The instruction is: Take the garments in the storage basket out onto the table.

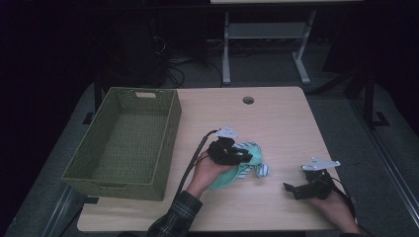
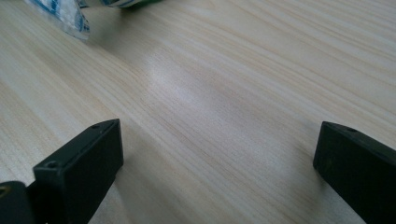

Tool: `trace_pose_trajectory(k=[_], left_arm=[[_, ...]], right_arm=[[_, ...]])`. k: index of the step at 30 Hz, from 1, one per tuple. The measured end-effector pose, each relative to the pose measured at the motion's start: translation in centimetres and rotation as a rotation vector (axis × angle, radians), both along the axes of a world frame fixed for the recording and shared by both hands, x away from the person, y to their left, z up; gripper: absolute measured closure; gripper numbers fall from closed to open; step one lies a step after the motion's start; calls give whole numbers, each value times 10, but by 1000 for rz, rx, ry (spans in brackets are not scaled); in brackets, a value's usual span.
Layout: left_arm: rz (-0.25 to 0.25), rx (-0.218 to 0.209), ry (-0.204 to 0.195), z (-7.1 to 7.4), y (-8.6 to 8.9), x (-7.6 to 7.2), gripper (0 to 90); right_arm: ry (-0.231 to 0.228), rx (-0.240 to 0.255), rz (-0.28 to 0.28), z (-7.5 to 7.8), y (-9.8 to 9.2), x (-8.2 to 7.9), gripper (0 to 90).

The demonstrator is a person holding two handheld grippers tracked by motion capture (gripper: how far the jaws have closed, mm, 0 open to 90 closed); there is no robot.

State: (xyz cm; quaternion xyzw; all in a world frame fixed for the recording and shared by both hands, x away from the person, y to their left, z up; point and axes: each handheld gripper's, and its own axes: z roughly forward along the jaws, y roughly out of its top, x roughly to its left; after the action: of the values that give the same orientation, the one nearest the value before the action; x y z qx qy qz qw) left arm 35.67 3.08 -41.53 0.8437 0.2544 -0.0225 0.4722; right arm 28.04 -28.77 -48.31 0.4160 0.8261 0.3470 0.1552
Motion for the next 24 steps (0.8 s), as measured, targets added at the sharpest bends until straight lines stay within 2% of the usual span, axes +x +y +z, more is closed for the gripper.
trace_pose_trajectory(k=[5,13,17,20,24], left_arm=[[17,42,-37,9,9,0,603],[19,106,-80,26,24,-1,592],[10,124,-101,32,35,-5,640],[6,119,-114,34,42,-9,720],[-1,133,-128,33,50,-15,820]], right_arm=[[0,0,0,0,0,0,12],[0,0,0,0,0,0,12],[-1,0,1,0,0,0,12],[-1,0,1,0,0,0,12],[-1,0,0,0,0,0,12]])
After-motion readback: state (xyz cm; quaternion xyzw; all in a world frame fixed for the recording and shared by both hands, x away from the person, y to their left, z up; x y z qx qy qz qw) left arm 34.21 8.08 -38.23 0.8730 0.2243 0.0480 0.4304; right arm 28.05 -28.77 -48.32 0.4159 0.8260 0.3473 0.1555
